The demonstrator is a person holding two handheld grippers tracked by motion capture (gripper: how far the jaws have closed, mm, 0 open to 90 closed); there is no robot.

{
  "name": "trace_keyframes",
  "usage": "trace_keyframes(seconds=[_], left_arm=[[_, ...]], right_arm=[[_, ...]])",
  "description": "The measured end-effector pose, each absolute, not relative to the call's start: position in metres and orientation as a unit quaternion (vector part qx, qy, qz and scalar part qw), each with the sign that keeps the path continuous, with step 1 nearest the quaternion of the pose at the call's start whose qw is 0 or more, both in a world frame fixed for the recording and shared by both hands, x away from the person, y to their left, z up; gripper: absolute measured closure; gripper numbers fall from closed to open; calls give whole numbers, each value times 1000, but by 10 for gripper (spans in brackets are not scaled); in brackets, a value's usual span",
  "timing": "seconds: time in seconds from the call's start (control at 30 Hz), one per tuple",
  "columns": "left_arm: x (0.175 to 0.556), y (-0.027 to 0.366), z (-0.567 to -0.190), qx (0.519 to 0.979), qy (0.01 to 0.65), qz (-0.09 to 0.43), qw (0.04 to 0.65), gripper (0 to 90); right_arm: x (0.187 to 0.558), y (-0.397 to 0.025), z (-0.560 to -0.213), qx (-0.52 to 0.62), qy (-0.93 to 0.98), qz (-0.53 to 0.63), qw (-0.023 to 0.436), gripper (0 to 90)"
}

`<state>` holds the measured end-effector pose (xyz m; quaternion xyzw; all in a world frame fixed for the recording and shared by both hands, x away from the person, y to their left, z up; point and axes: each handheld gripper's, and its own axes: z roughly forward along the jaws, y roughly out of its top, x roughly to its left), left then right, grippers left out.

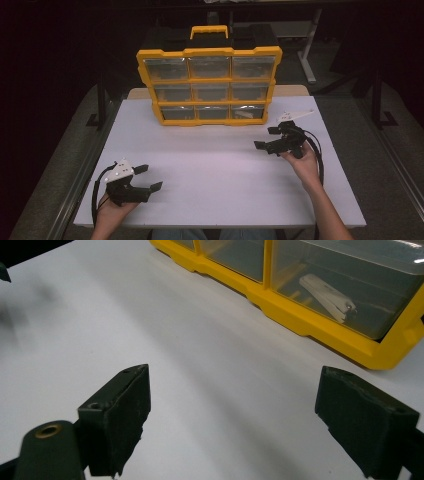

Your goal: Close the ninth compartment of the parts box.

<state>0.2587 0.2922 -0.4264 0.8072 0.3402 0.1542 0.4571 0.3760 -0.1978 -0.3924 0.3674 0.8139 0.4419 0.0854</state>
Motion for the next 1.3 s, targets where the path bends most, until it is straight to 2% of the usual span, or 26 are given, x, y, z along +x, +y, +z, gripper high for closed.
trace_keyframes(seconds=[0.53,0.73,1.3], left_arm=[[260,293,-427,808,339,155,456,172],[260,294,-428,806,343,154,457,172],[260,295,-427,808,344,155,452,172]], right_arm=[[366,-203,-399,375,806,450,82,137],[361,-203,-397,366,808,450,98,137],[347,-212,-401,366,809,448,100,137]])
